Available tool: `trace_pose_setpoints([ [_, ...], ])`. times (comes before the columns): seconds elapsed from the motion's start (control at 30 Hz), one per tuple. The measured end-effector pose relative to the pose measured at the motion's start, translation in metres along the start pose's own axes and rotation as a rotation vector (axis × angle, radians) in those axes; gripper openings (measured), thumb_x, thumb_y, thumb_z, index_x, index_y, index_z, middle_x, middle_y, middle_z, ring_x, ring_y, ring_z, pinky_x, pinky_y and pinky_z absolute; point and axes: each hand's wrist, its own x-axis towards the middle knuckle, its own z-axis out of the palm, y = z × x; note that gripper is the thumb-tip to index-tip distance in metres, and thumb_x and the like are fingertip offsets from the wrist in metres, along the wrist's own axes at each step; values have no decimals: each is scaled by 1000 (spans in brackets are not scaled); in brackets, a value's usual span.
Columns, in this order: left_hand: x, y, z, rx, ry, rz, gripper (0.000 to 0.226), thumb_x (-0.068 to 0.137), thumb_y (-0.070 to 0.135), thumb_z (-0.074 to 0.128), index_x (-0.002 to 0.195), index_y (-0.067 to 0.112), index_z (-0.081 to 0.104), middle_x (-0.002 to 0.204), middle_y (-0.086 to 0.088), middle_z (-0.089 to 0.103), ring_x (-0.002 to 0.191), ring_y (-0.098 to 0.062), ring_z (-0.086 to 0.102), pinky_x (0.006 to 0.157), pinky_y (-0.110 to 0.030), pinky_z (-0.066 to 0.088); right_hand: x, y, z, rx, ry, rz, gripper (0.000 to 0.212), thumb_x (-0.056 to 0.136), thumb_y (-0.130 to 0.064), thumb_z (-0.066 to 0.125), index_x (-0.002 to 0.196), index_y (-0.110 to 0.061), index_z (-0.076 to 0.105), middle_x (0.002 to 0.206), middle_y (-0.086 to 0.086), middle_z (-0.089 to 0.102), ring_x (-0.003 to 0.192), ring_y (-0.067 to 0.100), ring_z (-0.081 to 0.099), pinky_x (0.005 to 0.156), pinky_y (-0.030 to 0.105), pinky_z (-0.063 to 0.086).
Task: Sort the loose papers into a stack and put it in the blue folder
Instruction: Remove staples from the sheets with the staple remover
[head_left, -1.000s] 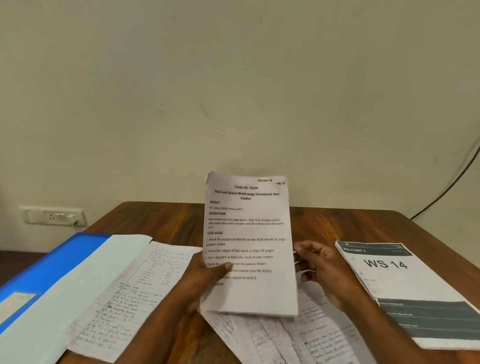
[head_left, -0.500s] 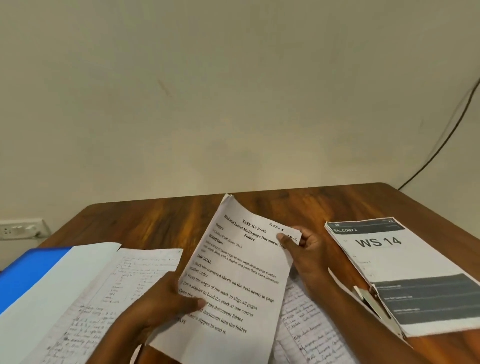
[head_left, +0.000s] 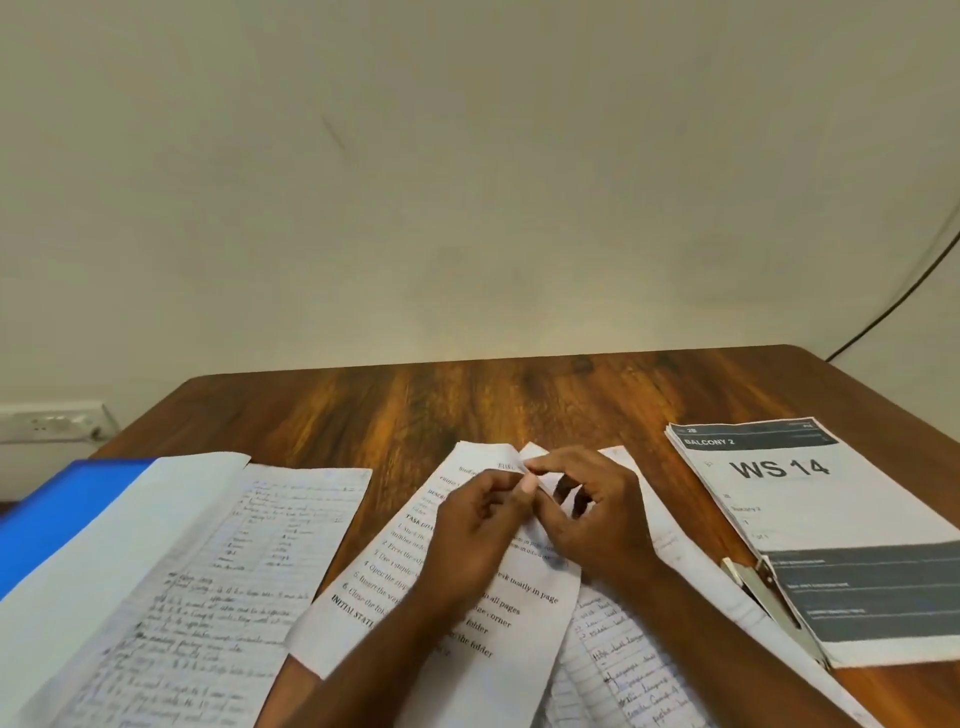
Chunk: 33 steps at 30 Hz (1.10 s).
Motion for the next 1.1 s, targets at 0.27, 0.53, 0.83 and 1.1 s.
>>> trace_pose_setpoints([
  [0.27,3,-17,-15,-286,-14,-123,16,99,26,72,90,13,77,91,-22,78,80,-35,75,81,-46,58,-1,3,-2,11,-190,-97,44,82,-39,82,121,-19,74,119,-6,69,94,10,68,61,19,57],
  [0.53,6,-21,-14,-321,10,-91,15,96,20,74,91,7,81,91,-19,80,81,-23,75,80,-31,60,2,-5,-5,184,-130,119,51,81,-55,81,114,-17,76,108,-11,77,86,18,75,55,35,62],
  [0.83,10,-26,-10,-355,16,-98,15,92,23,77,86,10,81,89,-20,79,82,-31,75,82,-38,60,3,0,-6,319,-108,286,28,87,-4,81,111,-17,76,87,0,76,76,21,71,63,42,61],
  [1.1,11,-26,-9,-318,2,-114,13,89,26,81,81,15,81,87,-17,80,80,-29,77,85,-43,60,1,8,-4,378,-51,312,50,90,12,67,124,-24,69,73,3,66,73,31,67,72,62,62],
])
